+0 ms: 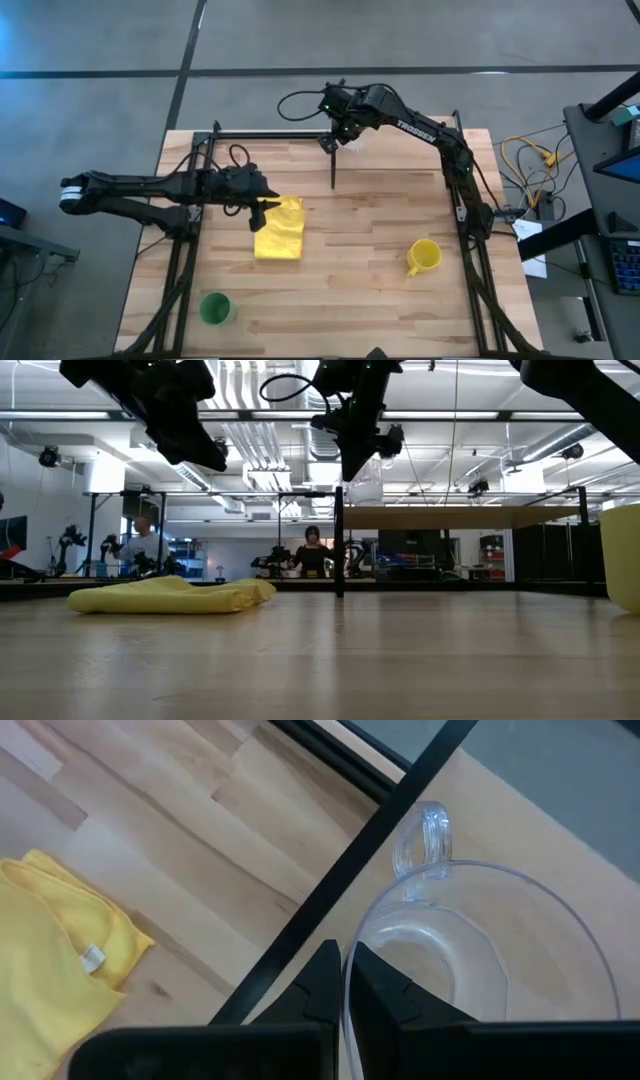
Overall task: Stack small to large cups/mugs on shelf
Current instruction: Put the transparent mug on the shelf
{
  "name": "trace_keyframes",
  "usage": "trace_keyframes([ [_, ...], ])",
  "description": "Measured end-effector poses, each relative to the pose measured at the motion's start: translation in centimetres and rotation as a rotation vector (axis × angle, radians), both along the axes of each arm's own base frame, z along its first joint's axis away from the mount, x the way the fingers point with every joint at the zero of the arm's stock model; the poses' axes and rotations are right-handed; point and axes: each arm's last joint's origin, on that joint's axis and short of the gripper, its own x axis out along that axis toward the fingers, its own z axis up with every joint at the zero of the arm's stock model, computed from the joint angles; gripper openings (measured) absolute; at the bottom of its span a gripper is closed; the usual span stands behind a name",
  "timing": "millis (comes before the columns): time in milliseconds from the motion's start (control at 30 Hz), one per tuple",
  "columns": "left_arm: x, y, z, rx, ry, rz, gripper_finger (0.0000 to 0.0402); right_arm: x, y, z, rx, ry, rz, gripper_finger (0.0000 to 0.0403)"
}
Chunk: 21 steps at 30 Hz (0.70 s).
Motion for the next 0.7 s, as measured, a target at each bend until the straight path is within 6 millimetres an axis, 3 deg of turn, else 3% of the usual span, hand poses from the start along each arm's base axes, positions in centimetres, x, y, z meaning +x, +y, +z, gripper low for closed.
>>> trace_keyframes([
  [400,-0.03,-0.01,-0.15,-0.001,0.006,0.0,0.0099,0.35,-0.28,-0.64,-0.028,0.02,-0.043,0.0011],
  [700,0.0,0.0,-0.02,0.0,0.001,0.0,0.0099,0.35,-0.11,-0.79,0.02,0.015,-0.007,0.006],
])
